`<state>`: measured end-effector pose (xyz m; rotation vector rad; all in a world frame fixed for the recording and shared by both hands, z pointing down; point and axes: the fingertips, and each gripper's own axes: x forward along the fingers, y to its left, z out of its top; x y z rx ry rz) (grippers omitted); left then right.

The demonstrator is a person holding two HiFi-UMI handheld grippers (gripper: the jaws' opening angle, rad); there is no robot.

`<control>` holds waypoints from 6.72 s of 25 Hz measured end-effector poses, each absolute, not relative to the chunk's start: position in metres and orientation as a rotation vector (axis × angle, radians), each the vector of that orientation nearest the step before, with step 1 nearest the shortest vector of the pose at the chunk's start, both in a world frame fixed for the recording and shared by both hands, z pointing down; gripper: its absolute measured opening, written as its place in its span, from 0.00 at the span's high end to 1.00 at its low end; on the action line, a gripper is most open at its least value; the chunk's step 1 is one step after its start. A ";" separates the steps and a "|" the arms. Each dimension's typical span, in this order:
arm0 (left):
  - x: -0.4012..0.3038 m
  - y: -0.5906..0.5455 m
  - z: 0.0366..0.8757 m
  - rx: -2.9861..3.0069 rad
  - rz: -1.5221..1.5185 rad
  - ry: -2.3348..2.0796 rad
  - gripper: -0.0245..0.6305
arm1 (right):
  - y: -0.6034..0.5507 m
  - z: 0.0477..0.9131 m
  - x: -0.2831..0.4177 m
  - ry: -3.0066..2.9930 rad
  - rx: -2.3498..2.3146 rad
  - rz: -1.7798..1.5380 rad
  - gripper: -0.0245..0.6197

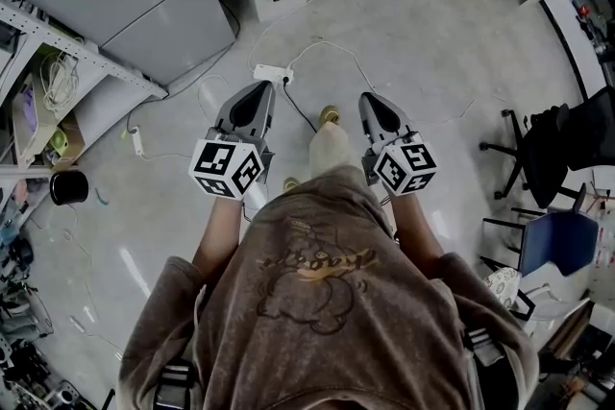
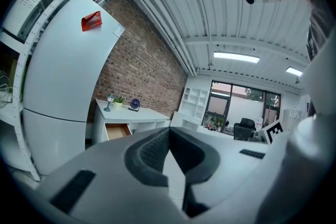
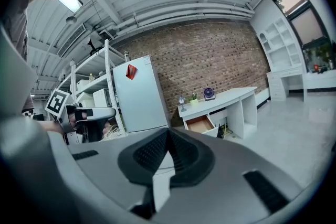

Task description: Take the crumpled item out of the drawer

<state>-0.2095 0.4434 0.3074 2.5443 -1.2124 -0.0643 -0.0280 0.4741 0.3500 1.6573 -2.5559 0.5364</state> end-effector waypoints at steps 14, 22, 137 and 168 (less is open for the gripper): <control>-0.210 0.367 0.317 2.529 -0.066 -1.257 0.95 | 0.388 0.361 -0.025 -2.571 1.604 0.532 0.97; -0.196 0.302 0.322 2.498 -0.065 -1.295 0.95 | 0.313 0.358 -0.008 -2.591 1.561 0.503 0.97; -0.064 -0.234 0.585 2.347 0.303 -1.243 0.95 | -0.223 0.596 0.081 -2.502 1.310 0.752 0.97; -0.047 -0.231 0.614 2.346 0.378 -1.094 0.56 | -0.217 0.598 0.092 -2.477 1.353 0.776 0.97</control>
